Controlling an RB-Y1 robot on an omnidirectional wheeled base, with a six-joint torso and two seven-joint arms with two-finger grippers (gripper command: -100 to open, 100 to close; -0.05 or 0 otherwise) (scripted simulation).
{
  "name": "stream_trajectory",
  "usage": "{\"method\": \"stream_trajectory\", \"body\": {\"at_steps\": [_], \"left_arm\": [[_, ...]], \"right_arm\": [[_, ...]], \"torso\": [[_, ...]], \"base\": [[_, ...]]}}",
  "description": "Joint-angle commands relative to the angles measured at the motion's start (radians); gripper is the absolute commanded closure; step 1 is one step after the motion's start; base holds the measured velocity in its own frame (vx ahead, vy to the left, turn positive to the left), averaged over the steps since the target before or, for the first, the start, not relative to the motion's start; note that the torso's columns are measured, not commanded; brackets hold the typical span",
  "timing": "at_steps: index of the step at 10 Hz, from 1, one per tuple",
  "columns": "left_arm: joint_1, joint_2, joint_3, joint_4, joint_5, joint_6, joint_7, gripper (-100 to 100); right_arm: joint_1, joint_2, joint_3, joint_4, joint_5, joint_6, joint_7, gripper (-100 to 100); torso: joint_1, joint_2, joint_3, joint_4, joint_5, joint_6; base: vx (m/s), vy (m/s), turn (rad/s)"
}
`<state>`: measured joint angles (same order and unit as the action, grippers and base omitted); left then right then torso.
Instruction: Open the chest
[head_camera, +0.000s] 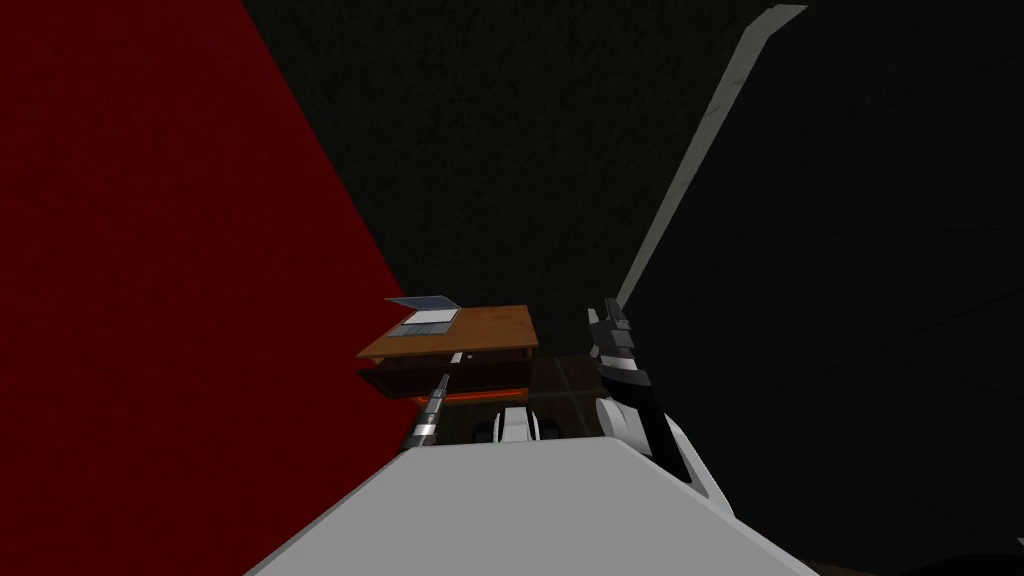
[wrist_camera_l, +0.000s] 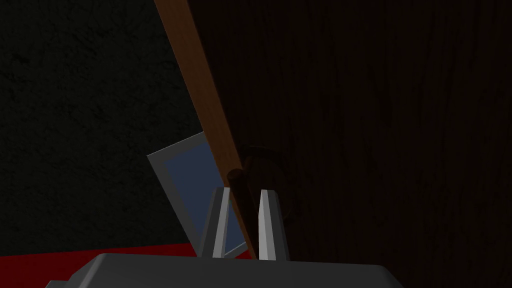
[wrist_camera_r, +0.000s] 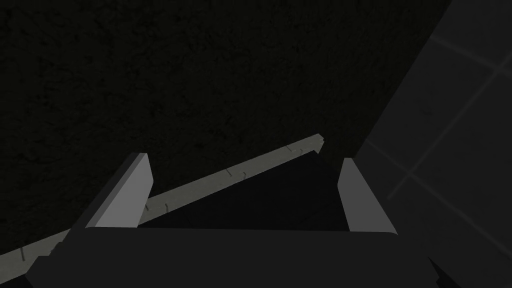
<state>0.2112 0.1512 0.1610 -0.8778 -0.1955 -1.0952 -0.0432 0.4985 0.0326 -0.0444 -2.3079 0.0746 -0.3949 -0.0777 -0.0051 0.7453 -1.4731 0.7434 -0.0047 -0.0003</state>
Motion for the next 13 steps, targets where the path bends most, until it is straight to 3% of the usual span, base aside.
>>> {"method": "stream_trajectory", "body": {"at_steps": [1,7,8,13], "left_arm": [[0.003,0.010,-0.001,-0.014,-0.001,0.014,0.013,100],[-0.056,-0.040,-0.011,-0.023,0.024,0.066,-0.059,100],[-0.050,-0.019,-0.013,-0.073,0.023,0.137,-0.025,-100],[-0.101,0.034,-0.008,-0.141,0.035,0.259,0.031,-100]], "right_arm": [[0.000,0.000,0.000,0.000,0.000,0.000,0.000,0],[0.000,0.000,0.000,0.000,0.000,0.000,0.000,0],[0.000,0.000,0.000,0.000,0.000,0.000,0.000,0],[0.000,0.000,0.000,0.000,0.000,0.000,0.000,0]], "torso": [[-0.001,0.000,0.000,0.002,-0.002,0.000],[-0.001,0.000,0.000,0.001,-0.001,0.000],[-0.003,0.002,0.001,0.002,-0.002,0.000],[0.006,-0.008,-0.003,-0.005,0.005,0.001]], "base": [[-0.086,-0.021,0.013],[-0.192,0.045,-0.046],[-0.137,-0.017,-0.013],[-0.067,-0.044,-0.004]]}}
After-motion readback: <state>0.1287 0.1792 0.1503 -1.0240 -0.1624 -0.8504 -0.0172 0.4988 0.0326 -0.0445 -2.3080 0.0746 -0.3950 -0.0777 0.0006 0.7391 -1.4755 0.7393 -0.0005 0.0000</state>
